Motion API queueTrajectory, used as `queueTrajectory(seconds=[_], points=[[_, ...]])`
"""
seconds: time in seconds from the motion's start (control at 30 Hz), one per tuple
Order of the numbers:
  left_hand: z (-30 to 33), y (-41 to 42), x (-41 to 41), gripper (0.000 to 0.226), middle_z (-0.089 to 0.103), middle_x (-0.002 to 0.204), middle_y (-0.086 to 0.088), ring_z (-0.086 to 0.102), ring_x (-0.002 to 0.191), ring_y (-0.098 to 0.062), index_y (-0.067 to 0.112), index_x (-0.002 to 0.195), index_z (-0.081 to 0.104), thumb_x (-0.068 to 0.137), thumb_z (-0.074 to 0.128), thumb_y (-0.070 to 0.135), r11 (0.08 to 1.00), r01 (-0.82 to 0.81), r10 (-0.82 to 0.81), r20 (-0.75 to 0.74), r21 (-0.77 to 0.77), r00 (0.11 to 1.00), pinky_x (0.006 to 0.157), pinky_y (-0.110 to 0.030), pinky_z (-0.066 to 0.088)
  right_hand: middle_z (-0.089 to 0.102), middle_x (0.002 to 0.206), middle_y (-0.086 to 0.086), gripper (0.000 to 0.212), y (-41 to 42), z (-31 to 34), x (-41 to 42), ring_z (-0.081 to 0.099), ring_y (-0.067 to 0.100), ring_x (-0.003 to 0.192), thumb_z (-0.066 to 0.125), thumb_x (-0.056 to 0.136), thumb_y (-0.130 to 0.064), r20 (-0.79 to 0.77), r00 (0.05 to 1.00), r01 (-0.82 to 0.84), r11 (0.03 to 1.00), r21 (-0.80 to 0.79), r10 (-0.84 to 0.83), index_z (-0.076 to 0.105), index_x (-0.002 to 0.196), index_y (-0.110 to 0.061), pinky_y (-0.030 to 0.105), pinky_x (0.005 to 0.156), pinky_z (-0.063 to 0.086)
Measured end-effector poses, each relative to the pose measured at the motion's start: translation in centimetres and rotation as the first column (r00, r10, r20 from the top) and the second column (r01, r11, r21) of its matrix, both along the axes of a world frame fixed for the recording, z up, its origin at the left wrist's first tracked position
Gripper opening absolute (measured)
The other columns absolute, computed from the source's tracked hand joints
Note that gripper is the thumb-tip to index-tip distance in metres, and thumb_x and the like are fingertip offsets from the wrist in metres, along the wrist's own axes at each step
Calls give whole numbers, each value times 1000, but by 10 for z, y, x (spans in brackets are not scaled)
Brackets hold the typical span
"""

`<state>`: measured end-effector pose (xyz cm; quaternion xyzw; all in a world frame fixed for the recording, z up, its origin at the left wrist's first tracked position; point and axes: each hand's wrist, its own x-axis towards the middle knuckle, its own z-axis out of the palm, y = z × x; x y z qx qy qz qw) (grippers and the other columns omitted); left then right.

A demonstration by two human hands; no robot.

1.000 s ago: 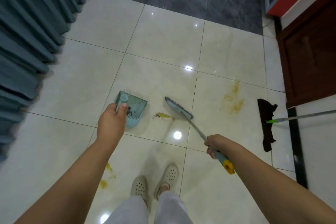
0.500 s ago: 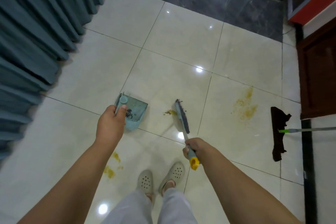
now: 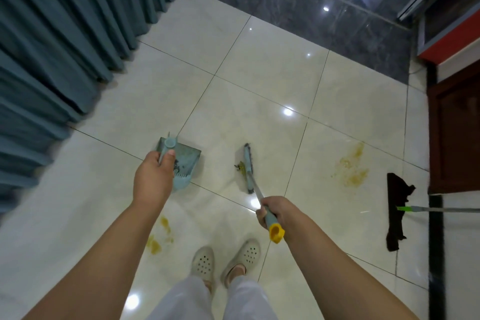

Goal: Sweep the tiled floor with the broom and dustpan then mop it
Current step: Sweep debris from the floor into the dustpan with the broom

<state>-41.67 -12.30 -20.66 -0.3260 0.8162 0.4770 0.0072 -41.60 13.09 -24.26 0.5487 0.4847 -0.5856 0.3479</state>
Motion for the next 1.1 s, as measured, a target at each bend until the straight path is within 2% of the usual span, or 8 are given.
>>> queueTrajectory(seconds=[0.13,0.23,0.3,0.43,0.63,0.8,0.9,1.1], points=[[5,-2,-1,40,57,75,-13,52,69,-29,2,82,52,97,44,38,1000,-7,6,-13,-24,1000,59,-32,36,42,62,12,9,-5,19,-2,37,14,20,43,94,-3,-15,1000,-17,1000,-19,16,44,85,-1,12,29,37],[8,-1,-1,36,57,77,-12,51,72,-29,4,82,50,97,44,37,999,-10,10,-16,-47,1000,61,-32,35,44,55,12,12,-15,27,-15,35,12,22,39,95,-3,-46,999,6,992,-128,-12,41,83,-2,11,28,36],[8,-4,1,34,57,78,-12,52,73,-29,6,83,50,97,44,36,998,-20,19,-18,-58,1000,63,-32,36,41,64,12,11,-25,24,-27,34,11,22,38,97,-4,-47,997,47,973,-227,-59,40,87,-3,12,27,35],[5,-11,5,33,57,77,-12,52,72,-29,7,83,50,97,44,36,993,-20,20,-2,-119,1000,62,-31,35,35,68,9,15,-49,5,-54,34,10,22,34,102,-10,-42,989,116,905,-408,-145,38,90,-3,12,25,32],[-8,-18,8,37,62,84,-15,58,78,-30,4,89,55,96,45,38,993,-15,17,15,-118,1000,70,-39,48,43,76,15,18,-50,-23,-66,41,14,26,35,103,-13,66,924,350,760,-548,-378,43,97,2,15,28,38],[-9,-13,6,36,59,75,-10,54,70,-26,6,83,53,96,45,39,996,-6,9,34,-92,999,54,-29,37,46,55,18,28,-16,-24,-54,40,14,25,33,104,-17,130,817,540,667,-512,-562,44,97,8,15,29,37],[-8,-6,4,35,59,76,-9,55,71,-26,7,84,53,96,45,39,998,17,-14,43,-54,999,57,-30,38,43,59,12,40,10,-21,-41,40,16,23,34,103,-16,141,760,615,632,-470,-635,47,87,18,15,29,37],[-8,18,0,34,54,71,-5,52,70,-27,9,82,51,96,44,39,991,122,-118,74,-59,990,56,-31,34,42,47,14,43,45,-15,-14,39,17,22,33,103,-16,134,699,677,589,-441,-702,47,85,20,13,27,36]])
